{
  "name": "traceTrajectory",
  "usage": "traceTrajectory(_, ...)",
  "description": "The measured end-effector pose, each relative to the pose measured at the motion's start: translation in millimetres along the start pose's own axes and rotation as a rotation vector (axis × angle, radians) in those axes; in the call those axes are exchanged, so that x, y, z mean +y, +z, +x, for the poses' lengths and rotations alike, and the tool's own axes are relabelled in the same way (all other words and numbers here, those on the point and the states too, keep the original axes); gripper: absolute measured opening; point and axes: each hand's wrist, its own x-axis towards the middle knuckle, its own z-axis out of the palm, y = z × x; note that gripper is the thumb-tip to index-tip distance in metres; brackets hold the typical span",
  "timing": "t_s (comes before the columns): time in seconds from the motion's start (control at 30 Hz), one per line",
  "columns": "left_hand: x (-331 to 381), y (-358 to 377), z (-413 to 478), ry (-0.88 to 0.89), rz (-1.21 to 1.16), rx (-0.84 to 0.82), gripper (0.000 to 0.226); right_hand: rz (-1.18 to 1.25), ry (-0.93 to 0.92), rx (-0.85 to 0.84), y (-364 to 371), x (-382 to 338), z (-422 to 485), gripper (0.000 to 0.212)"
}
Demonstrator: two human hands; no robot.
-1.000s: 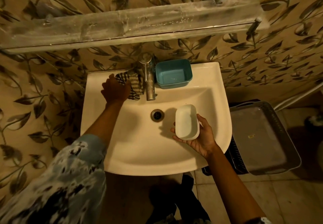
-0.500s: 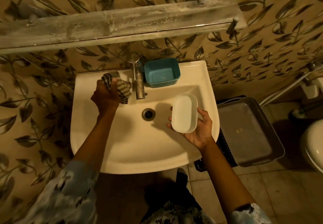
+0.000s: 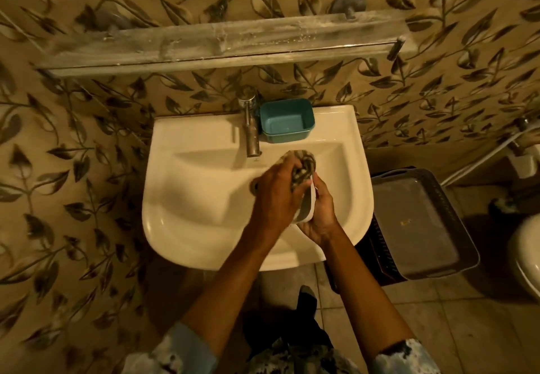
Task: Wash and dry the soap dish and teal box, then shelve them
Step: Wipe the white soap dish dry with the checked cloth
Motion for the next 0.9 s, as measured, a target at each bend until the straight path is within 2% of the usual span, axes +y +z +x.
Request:
traceTrajectory(0.13,0.3,0.7,-23.9,0.028,0.028,-0.133,0.032,0.030,-0.008,0.002,-7.9,-3.0,-13.4,0.051)
traceTrajectory(0.3,-14.3,-19.5,-37.5,0.216,0.133,-0.495,0.031,0.023,0.030,0.009,-15.6,2.4,-28.4,0.056)
traceTrajectory(0.37,-18.1,-23.1,-37.2,0.329,0.187,-0.460,0.032,0.033,0.059,0.009,-14.1,8.4,-31.6,0.058)
traceTrajectory(0.47,-18.9,-20.3,-35.9,0.486,0.333,-0.243,0.033,0.034,0.087,0.013,-8.7,8.2,-33.4,0.057)
traceTrajectory(0.53,-22.0,-15.4,-30.3,0.523,0.341,-0.073,0.028,0.030,0.094,0.007,-6.3,4.7,-34.1,0.052)
traceTrajectory(0.63,-28.2,-9.1,-16.8,0.478,0.376,0.132,0.018,0.041,0.079,0.009,-6.0,8.0,-33.5,0.046)
traceTrajectory(0.77,-27.3,2.4,-12.6,0.391,0.574,0.079,0.020,-0.038,0.084,0.127,-12.6,11.8,-30.8,0.045)
traceTrajectory(0.9,-25.1,5.3,-11.7,0.212,0.588,-0.045,0.016,-0.196,-0.013,0.181,-18.3,3.5,-27.2,0.036)
